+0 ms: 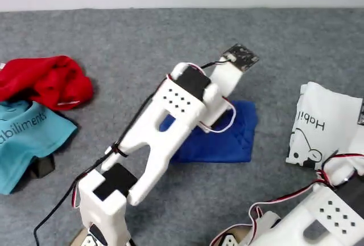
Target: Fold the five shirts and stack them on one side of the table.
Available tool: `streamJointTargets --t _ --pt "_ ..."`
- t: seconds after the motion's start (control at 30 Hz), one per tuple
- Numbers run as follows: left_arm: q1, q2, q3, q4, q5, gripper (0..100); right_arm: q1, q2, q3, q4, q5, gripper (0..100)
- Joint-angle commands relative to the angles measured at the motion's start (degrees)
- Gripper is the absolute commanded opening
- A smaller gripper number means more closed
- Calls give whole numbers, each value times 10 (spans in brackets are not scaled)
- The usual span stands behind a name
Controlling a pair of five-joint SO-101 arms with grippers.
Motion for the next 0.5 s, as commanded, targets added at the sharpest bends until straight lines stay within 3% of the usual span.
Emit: streamJointTargets --t 0.0,0.3,0.47 --pt "27 -23 -31 -42 8 13 4 -9 -25 10 5 15" --pt "53 72 -32 -130 25 24 5 -9 -25 10 6 15" --pt "52 88 -33 -173 63 138 6 -9 -25 11 6 15"
